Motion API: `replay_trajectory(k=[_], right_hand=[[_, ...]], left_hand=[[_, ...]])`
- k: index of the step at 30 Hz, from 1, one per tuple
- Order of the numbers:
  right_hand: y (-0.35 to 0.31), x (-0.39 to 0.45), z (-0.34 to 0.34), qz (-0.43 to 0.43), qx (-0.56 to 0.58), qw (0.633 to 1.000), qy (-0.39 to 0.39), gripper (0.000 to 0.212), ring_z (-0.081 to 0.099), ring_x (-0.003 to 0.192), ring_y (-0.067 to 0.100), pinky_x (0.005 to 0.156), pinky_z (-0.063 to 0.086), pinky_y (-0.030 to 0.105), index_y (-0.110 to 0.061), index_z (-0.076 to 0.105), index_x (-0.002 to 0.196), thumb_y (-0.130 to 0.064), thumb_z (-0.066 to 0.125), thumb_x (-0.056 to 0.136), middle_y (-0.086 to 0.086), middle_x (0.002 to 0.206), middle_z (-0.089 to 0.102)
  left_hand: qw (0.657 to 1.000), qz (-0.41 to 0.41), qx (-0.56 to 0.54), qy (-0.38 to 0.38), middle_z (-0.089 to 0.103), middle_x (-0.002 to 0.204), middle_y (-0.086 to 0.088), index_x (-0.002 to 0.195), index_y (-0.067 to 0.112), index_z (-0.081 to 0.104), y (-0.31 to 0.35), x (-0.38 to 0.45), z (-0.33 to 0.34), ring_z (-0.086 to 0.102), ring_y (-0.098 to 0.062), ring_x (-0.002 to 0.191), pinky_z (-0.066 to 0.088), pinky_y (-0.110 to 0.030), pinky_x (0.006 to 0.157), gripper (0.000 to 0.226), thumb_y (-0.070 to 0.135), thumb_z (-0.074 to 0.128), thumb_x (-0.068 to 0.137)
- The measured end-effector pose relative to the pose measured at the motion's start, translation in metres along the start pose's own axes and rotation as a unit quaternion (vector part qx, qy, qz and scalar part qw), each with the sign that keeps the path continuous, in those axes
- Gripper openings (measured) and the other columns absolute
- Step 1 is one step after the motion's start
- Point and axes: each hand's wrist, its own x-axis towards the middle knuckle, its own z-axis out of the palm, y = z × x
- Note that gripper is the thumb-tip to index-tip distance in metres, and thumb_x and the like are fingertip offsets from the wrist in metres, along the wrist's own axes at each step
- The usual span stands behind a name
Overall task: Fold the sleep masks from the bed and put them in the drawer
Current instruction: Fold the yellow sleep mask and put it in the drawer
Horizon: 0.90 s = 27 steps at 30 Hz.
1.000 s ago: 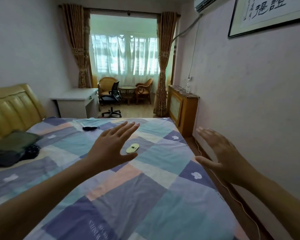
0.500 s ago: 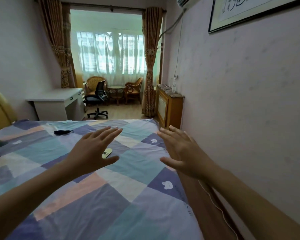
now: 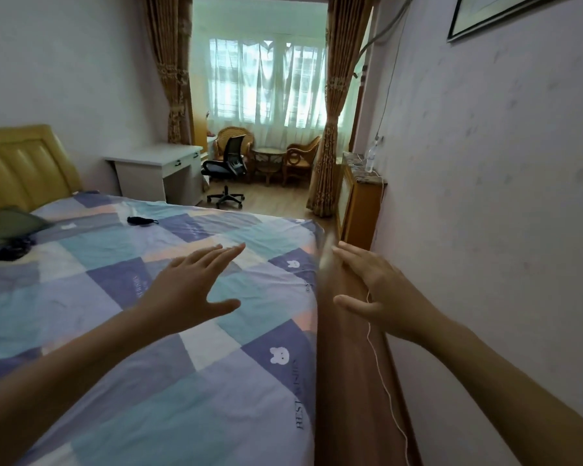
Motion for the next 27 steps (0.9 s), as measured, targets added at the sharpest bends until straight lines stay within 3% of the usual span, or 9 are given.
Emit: replay_trajectory(k=[4, 7, 11, 14, 16, 18, 22, 24, 27], right_hand=[[0.040, 0.037, 0.009, -0.020, 0.150, 0.988, 0.017, 0.083, 0.021, 0.142, 0.010, 0.114, 0.028, 0.043, -0.039, 0.015, 0.147, -0.041, 0.068, 0.083, -0.010, 0.157, 0.022], [0.079, 0.062, 0.014, -0.016, 0.238, 0.971, 0.035, 0.084, 0.021, 0.137, -0.001, 0.111, 0.028, 0.033, -0.052, 0.014, 0.141, -0.041, 0.071, 0.081, -0.023, 0.151, 0.021], [0.143, 0.086, 0.016, -0.011, 0.247, 0.969, 0.028, 0.091, 0.021, 0.133, -0.010, 0.108, 0.028, 0.023, -0.054, 0.010, 0.143, -0.044, 0.072, 0.078, -0.028, 0.148, 0.020], [0.194, 0.114, 0.017, -0.002, 0.258, 0.966, 0.029, 0.094, 0.024, 0.133, -0.011, 0.097, 0.023, -0.001, -0.049, 0.011, 0.146, -0.048, 0.073, 0.075, -0.029, 0.146, 0.026], [0.223, 0.141, 0.025, 0.001, 0.278, 0.960, 0.016, 0.093, 0.027, 0.128, -0.019, 0.087, 0.026, -0.008, -0.051, 0.012, 0.144, -0.050, 0.071, 0.072, -0.032, 0.141, 0.028], [0.250, 0.173, 0.040, -0.007, 0.296, 0.955, -0.010, 0.091, 0.028, 0.126, -0.022, 0.086, 0.027, -0.008, -0.053, 0.013, 0.142, -0.046, 0.072, 0.073, -0.030, 0.141, 0.030], [0.300, 0.252, 0.076, -0.042, 0.328, 0.942, -0.061, 0.093, 0.032, 0.134, -0.006, 0.093, 0.026, 0.002, -0.048, 0.017, 0.144, -0.040, 0.075, 0.073, -0.021, 0.146, 0.034], [0.322, 0.293, 0.092, -0.063, 0.345, 0.932, -0.089, 0.092, 0.032, 0.131, -0.009, 0.093, 0.026, 0.004, -0.048, 0.017, 0.144, -0.042, 0.074, 0.072, -0.021, 0.144, 0.035], [0.349, 0.354, 0.112, -0.101, 0.342, 0.927, -0.120, 0.092, 0.030, 0.125, -0.018, 0.089, 0.028, -0.002, -0.045, 0.017, 0.145, -0.037, 0.076, 0.075, -0.022, 0.142, 0.035]], left_hand=[[0.996, -0.075, -0.053, 0.010, 0.033, 0.153, 0.004, 0.146, 0.047, -0.003, 0.011, 0.034, 0.011, 0.033, -0.019, 0.138, 0.039, -0.038, 0.102, 0.098, 0.067, 0.059, 0.072], [0.989, -0.108, -0.094, 0.026, 0.036, 0.151, 0.010, 0.144, 0.051, -0.005, 0.015, 0.070, 0.028, 0.038, -0.016, 0.133, 0.042, -0.034, 0.096, 0.101, 0.066, 0.061, 0.070], [0.982, -0.128, -0.141, 0.016, 0.035, 0.151, 0.010, 0.142, 0.052, -0.006, 0.021, 0.125, 0.058, 0.036, -0.015, 0.134, 0.041, -0.036, 0.100, 0.102, 0.060, 0.066, 0.071], [0.976, -0.147, -0.158, 0.012, 0.035, 0.151, 0.011, 0.145, 0.049, -0.004, 0.021, 0.166, 0.084, 0.035, -0.016, 0.136, 0.039, -0.040, 0.104, 0.102, 0.059, 0.066, 0.071], [0.972, -0.164, -0.168, 0.017, 0.036, 0.151, 0.010, 0.145, 0.049, -0.003, 0.020, 0.191, 0.107, 0.036, -0.017, 0.135, 0.041, -0.041, 0.104, 0.103, 0.058, 0.068, 0.071], [0.971, -0.180, -0.153, 0.020, 0.038, 0.150, 0.010, 0.145, 0.050, -0.004, 0.016, 0.216, 0.130, 0.039, -0.016, 0.133, 0.043, -0.039, 0.101, 0.104, 0.058, 0.069, 0.071], [0.968, -0.220, -0.116, 0.021, 0.039, 0.149, 0.009, 0.145, 0.049, -0.006, 0.001, 0.272, 0.172, 0.043, -0.016, 0.130, 0.045, -0.034, 0.096, 0.106, 0.057, 0.070, 0.071], [0.961, -0.253, -0.110, 0.022, 0.039, 0.149, 0.009, 0.146, 0.046, -0.004, -0.008, 0.300, 0.185, 0.044, -0.017, 0.130, 0.043, -0.036, 0.099, 0.106, 0.055, 0.071, 0.072], [0.947, -0.302, -0.105, 0.029, 0.040, 0.148, 0.012, 0.147, 0.045, -0.004, -0.024, 0.335, 0.198, 0.045, -0.016, 0.129, 0.041, -0.037, 0.101, 0.104, 0.054, 0.071, 0.074]])
